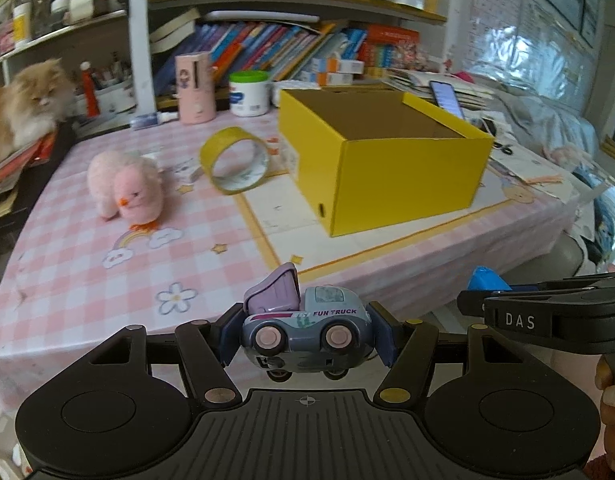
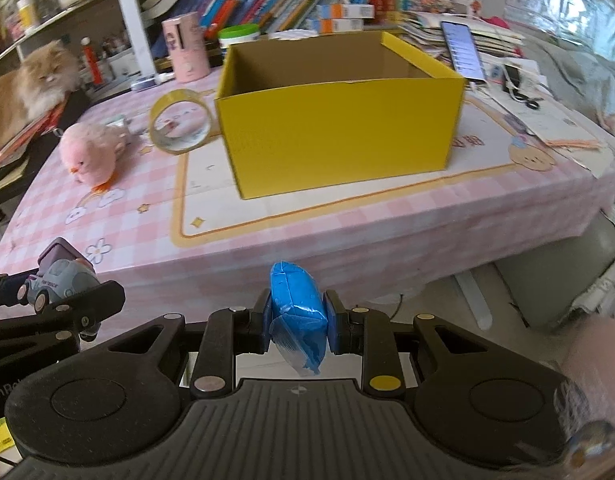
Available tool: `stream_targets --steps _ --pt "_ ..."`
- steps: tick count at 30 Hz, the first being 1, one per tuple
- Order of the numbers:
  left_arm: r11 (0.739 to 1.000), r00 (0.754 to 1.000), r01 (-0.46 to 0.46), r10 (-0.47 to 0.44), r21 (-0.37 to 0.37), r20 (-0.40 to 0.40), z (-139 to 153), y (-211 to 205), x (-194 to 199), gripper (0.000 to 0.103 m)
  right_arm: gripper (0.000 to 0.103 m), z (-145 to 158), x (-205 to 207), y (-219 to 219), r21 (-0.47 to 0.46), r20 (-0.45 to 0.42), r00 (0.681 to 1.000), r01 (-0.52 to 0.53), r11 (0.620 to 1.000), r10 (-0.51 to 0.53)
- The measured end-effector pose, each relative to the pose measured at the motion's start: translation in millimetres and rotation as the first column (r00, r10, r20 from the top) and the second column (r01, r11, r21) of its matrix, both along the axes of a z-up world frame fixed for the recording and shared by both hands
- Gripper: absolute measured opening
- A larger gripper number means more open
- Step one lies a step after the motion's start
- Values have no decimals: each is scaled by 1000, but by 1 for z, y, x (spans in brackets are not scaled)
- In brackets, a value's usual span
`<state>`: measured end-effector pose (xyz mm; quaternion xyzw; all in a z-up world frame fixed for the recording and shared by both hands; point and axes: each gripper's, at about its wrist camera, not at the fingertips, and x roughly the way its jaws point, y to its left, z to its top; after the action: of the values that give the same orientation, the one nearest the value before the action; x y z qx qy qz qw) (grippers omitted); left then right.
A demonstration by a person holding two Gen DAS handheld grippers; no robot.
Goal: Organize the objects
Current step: 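Carry the blue object with the right tool while the left tool carries the car toward the yellow box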
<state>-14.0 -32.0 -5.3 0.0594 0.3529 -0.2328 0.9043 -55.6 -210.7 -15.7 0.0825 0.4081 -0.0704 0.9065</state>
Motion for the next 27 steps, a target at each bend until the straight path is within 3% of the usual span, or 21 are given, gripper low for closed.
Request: stream_targets --steps 10,27 --pt "999 999 48 -48 -2 8 2 -19 1 64 24 1 -7 -21 3 -5 998 65 998 -65" --pt "998 998 58 -58 12 15 3 -37 12 64 24 1 8 -36 11 -5 998 62 998 -61"
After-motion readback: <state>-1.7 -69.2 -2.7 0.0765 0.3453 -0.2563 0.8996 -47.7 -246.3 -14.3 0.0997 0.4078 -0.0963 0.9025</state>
